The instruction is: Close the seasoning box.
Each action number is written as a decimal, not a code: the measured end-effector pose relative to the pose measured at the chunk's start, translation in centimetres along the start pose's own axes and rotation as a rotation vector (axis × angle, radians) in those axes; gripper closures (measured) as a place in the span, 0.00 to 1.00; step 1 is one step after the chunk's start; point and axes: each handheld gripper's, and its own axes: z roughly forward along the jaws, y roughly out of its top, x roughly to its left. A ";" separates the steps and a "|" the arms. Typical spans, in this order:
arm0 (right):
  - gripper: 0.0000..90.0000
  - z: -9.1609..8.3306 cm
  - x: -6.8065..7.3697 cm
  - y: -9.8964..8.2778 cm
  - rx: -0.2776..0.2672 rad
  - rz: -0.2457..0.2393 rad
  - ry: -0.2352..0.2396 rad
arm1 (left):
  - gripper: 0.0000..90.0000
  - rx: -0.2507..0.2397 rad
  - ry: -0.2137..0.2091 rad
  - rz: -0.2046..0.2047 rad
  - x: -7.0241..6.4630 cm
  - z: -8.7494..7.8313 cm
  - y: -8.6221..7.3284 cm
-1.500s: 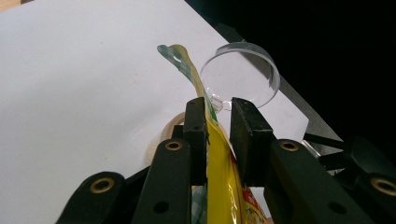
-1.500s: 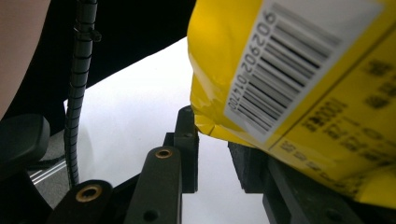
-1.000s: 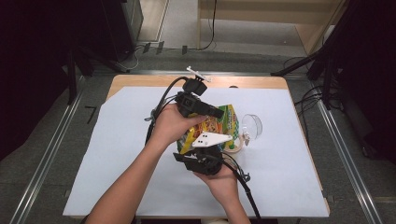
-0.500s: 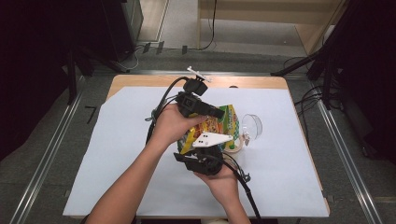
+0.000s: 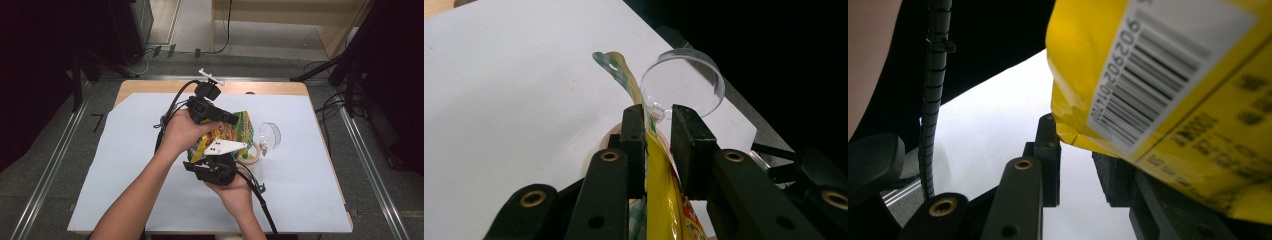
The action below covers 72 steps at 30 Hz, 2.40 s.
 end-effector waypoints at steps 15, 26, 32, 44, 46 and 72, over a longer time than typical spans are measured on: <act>0.83 0.1 -0.2 0.3 -0.006 0.011 0.002 | 0.85 0.006 0.010 -0.002 0.2 0.2 0.4; 0.83 0.5 -0.3 0.4 -0.006 0.007 -0.002 | 0.85 -0.006 0.011 -0.004 0.4 0.0 0.3; 0.83 0.5 -0.4 0.4 -0.005 0.005 -0.001 | 0.85 -0.009 0.009 -0.005 0.5 -0.1 0.3; 0.82 0.4 -0.7 0.0 0.009 0.002 -0.010 | 0.85 -0.002 0.010 0.000 0.5 0.6 0.1; 0.82 0.4 -0.8 0.0 0.008 0.004 -0.012 | 0.85 -0.004 0.010 -0.001 0.4 0.6 0.2; 0.71 1.6 -0.8 -0.7 0.024 -0.029 0.004 | 0.84 0.000 0.008 0.002 1.2 0.2 -1.3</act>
